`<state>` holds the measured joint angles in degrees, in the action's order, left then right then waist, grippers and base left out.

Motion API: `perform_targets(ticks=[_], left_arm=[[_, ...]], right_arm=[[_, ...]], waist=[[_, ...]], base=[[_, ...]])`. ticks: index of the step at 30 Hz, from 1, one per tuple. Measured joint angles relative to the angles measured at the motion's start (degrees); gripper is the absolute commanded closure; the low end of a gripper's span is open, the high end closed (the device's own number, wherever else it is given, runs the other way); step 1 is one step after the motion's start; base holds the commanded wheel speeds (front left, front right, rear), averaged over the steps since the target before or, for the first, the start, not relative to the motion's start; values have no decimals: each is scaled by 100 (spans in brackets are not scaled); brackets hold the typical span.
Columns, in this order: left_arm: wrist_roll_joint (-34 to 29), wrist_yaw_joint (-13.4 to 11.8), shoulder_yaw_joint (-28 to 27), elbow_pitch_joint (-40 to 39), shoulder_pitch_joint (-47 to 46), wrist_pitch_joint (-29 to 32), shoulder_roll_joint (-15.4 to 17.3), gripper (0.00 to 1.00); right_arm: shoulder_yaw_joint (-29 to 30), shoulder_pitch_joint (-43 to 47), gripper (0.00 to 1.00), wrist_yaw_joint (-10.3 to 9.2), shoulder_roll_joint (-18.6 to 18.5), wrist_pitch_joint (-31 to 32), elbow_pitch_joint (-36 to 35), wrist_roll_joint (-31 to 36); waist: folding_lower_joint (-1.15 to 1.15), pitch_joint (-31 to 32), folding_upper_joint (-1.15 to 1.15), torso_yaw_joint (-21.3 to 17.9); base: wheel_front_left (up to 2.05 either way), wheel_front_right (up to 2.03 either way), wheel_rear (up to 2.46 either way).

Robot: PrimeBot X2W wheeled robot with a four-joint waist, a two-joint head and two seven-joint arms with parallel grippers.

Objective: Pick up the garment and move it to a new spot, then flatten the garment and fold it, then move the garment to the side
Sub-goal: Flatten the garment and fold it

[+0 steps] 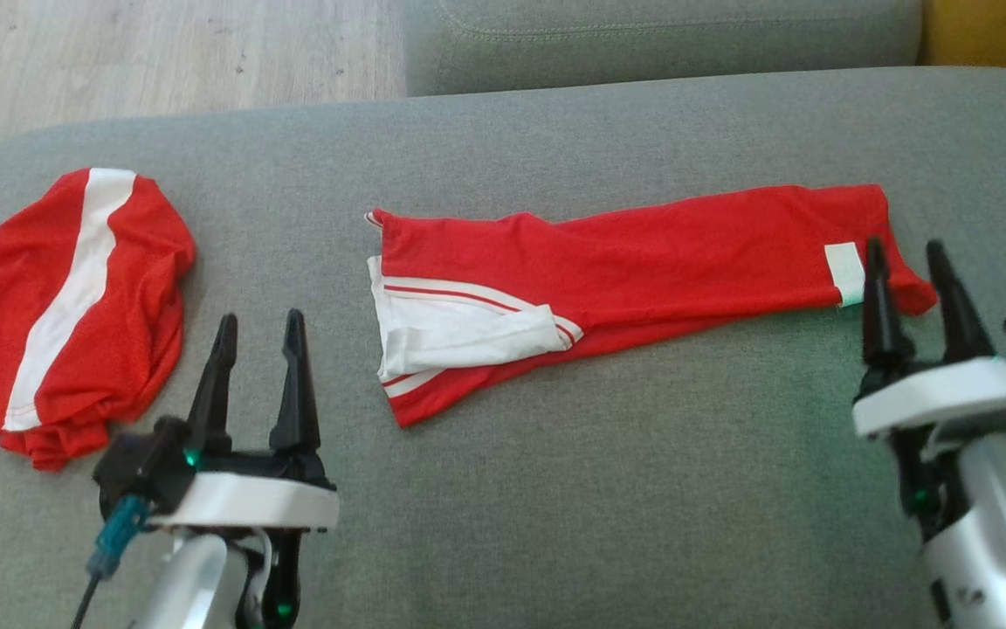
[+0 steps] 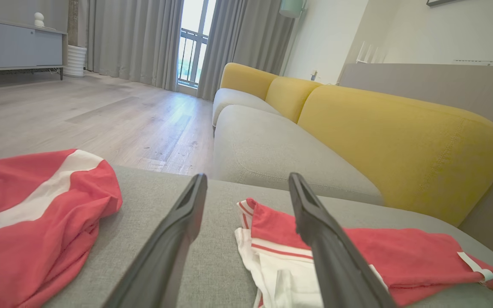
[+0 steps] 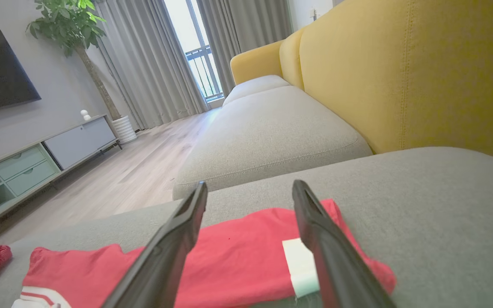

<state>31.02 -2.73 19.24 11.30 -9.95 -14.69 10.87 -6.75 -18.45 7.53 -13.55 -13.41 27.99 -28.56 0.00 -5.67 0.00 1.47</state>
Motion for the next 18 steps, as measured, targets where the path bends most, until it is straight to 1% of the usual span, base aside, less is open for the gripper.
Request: perform_targets(ticks=[5,10,14,18], left_arm=[[-459,352,-460,24,246,0,-324,0],[-757,634,-708,122,263,0,-511,0],[-904,762,-840,152,245,0,-614,0],[-1006,864,-844,212,130,0,-680,0]], right_arm=[[197,338,0,0,323,-12,-255,318],[382,397,0,0,414,163,-516,499],[521,397,0,0,430,291,-700,612],[751,356,0,0,431,513,-678,868]], waist=[[0,25,0,-10],[0,4,0,-17],[0,-89,0,-2],[0,-267,0,40]], base=[[0,0,0],[0,0,0],[0,0,0],[0,0,0]])
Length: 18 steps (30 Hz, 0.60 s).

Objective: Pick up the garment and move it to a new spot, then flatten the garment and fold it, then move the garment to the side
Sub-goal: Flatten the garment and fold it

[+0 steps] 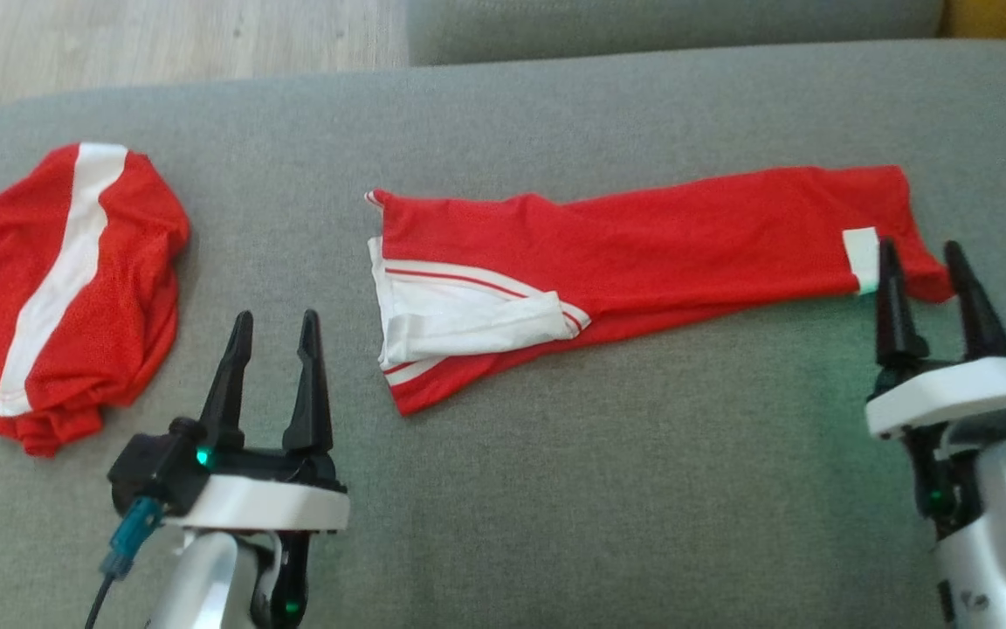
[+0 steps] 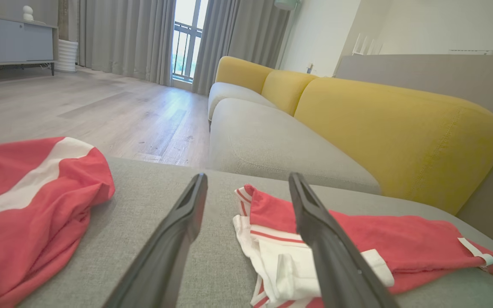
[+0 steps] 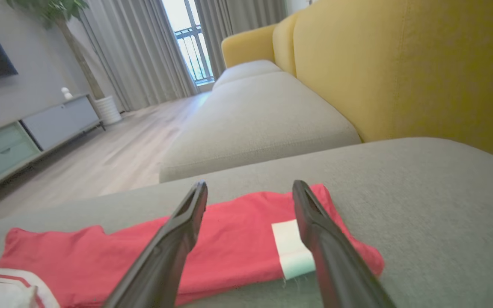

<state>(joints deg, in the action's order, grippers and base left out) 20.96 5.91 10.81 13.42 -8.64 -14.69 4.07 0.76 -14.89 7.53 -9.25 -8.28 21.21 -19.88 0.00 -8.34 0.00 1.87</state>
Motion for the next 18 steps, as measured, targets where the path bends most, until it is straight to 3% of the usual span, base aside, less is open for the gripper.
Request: perform_targets(ticks=[9,18], left_arm=[[-36,103,64,181,-522,0,-111,0],[-35,124,221,297,-686,0,-138,0]], right_arm=[[1357,-1279,0,0,155,657,1113,828],[2920,-2002,0,0,286,1000,2285,2140]], waist=[[1,-600,0,232],[1,-984,0,520]], base=[[0,0,0],[0,0,0]])
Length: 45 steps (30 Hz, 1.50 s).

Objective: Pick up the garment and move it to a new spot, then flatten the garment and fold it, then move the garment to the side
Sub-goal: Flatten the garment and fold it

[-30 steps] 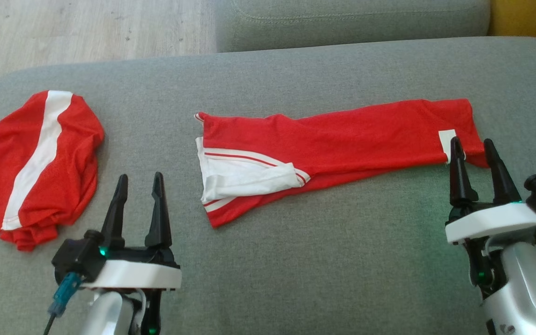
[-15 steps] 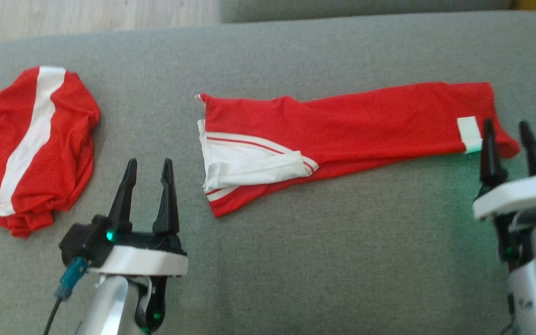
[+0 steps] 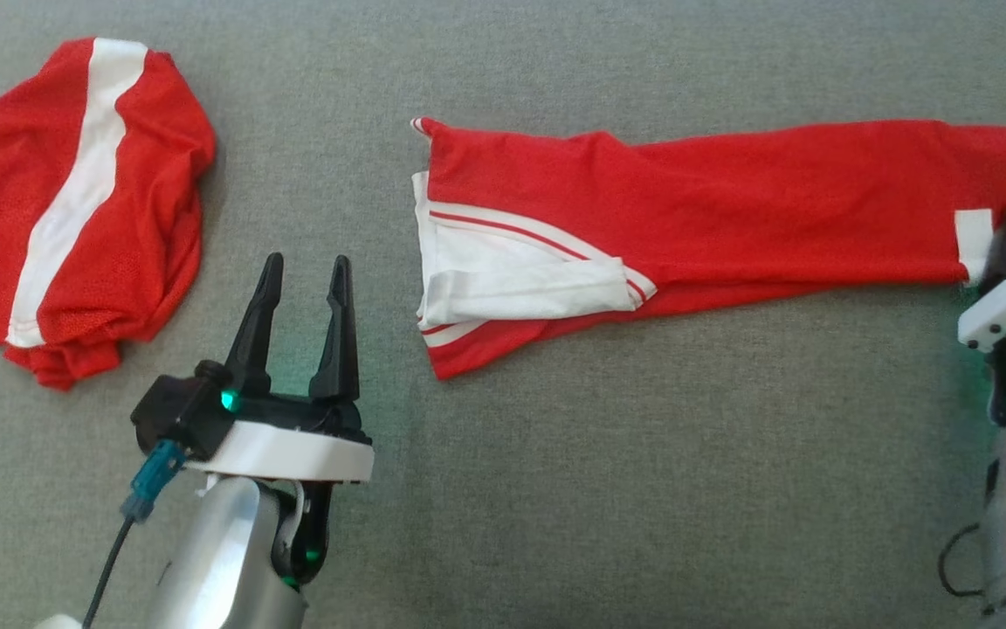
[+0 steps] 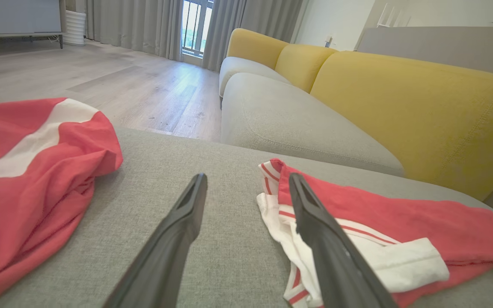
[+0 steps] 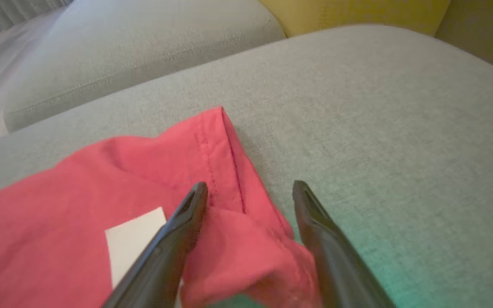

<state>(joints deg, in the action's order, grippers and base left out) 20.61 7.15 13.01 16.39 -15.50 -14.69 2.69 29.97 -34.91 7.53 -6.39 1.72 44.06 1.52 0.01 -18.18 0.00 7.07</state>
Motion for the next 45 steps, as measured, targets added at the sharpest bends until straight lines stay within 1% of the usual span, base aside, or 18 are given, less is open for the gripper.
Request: perform_targets(ticks=[4,7,8,9,14,18,20,22,24,26,28,30,34,39,41,42,45], left_arm=[[0,1,0,5,-98,0,-2,0],[0,1,0,15,-149,0,-5,0],[0,1,0,20,-164,0,-5,0],[0,1,1,21,-180,0,-7,0],[1,43,4,44,-184,0,-12,0],[1,43,2,51,-180,0,-15,0],[2,43,0,52,-175,0,-15,0],[3,43,-3,52,-163,0,-15,0],[8,43,-3,54,-157,0,-19,0],[9,43,-9,55,-147,0,-19,0],[9,44,-9,58,-112,0,-21,0],[10,43,-12,81,-35,0,-21,0],[12,43,-15,136,112,0,-21,0],[68,43,-46,136,237,0,-20,0],[69,43,-56,136,295,0,-20,0],[69,43,-56,136,295,0,-20,0],[86,43,-66,140,361,0,-19,0]], right_arm=[[347,-208,0,0,120,41,250,372],[453,-351,0,0,133,40,375,541],[469,-381,52,0,145,38,414,569],[475,-409,100,0,153,29,457,580],[466,-475,100,1,242,-162,589,606],[498,-446,100,1,196,-297,598,612],[557,-424,100,0,87,-344,555,622],[664,-404,100,1,-111,-382,470,703],[843,-335,100,0,-322,-428,346,809],[1038,-250,100,0,-433,-432,270,880],[1141,-162,100,0,-433,-437,222,921],[1123,-121,100,0,-331,-481,182,924],[883,-121,100,0,-79,-533,75,892],[301,-118,100,1,171,-532,-175,639],[-12,-97,100,0,231,-522,-286,486],[-12,-97,100,0,231,-522,-286,486],[-487,-26,100,0,268,-428,-469,225]], waist=[[0,-102,0,28],[-1,-133,0,11],[-1,-135,0,-1],[-1,-134,0,-13],[-1,-82,0,-87],[-1,22,0,-157],[-1,88,0,-191],[-1,156,0,-224],[-1,231,0,-252],[-2,309,0,-276],[-2,387,0,-297],[-2,468,0,-315],[-2,637,0,-342],[-2,860,0,-352],[-2,941,0,-339],[-2,941,0,-339],[-2,1040,0,-290]], base=[[0,0,0],[0,0,0],[0,0,0],[0,0,0],[0,0,0],[0,0,0],[0,0,0],[0,0,0],[0,0,0],[0,0,0],[0,0,0],[0,0,0],[0,0,0],[0,0,0],[0,0,0],[0,0,0],[0,0,0]])
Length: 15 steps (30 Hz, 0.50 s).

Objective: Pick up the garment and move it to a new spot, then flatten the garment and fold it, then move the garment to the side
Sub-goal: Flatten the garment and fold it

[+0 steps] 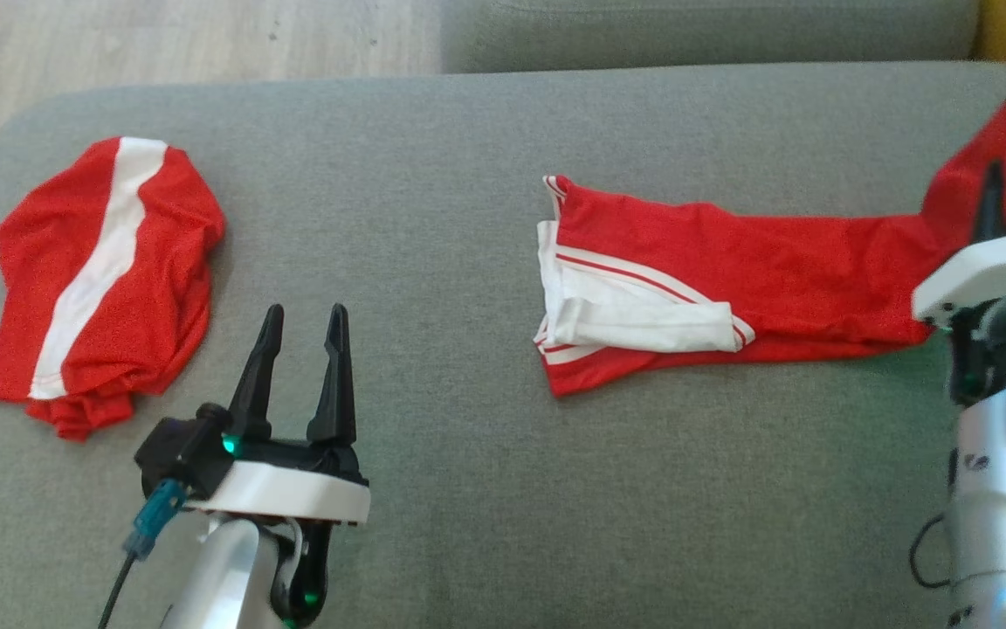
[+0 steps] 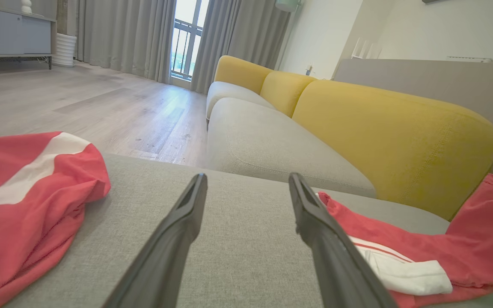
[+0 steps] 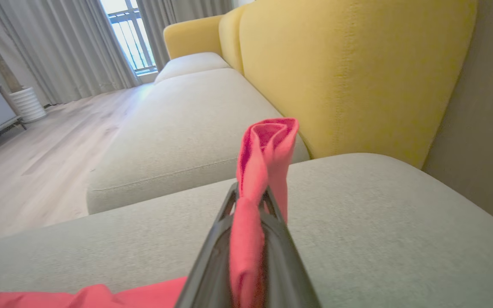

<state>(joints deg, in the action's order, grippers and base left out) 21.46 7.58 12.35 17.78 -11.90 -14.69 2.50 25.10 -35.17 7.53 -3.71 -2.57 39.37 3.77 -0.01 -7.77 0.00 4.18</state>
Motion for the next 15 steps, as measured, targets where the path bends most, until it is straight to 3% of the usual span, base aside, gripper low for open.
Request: perform_targets(ticks=[15], left_arm=[[142,0,31,40,219,0,2,0]], right_arm=[[-2914,659,100,0,21,318,-410,-2216]], waist=[[0,279,0,562]], base=[[0,0,0]])
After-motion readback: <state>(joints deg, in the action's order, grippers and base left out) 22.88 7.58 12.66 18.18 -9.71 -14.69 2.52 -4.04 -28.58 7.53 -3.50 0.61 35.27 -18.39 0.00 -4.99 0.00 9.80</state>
